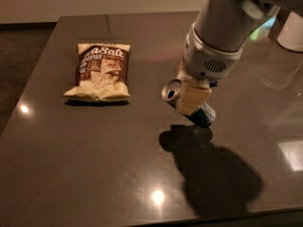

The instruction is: Knock redbull can over

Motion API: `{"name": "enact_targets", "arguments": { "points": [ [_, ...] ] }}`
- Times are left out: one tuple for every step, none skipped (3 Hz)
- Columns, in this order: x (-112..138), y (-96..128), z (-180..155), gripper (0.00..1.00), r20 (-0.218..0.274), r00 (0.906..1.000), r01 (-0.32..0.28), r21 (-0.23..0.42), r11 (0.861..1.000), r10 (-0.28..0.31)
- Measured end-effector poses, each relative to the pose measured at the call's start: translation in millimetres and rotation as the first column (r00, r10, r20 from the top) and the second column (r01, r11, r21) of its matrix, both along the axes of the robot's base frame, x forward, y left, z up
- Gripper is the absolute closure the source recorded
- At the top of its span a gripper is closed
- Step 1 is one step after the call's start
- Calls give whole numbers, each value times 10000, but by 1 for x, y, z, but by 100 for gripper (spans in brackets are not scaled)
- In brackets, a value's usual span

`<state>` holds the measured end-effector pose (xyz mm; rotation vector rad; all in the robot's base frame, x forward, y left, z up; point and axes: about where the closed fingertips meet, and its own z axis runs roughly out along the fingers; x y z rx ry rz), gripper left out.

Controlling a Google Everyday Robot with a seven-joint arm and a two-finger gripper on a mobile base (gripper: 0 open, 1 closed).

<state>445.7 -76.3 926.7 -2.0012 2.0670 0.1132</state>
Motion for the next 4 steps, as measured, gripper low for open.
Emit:
{"name": "enact_targets", "arguments": {
  "points": [
    [4, -3, -9, 37, -145, 9999, -80, -462, 9989, 74],
    [5, -7, -20, 13, -368, 9993, -145, -836, 9964, 115],
    [3, -12, -31, 0, -603, 9980, -234, -1074, 9939, 170],
    [3, -12, -31, 0, -611, 9980, -237, -1082, 9938, 171]
  ]
}}
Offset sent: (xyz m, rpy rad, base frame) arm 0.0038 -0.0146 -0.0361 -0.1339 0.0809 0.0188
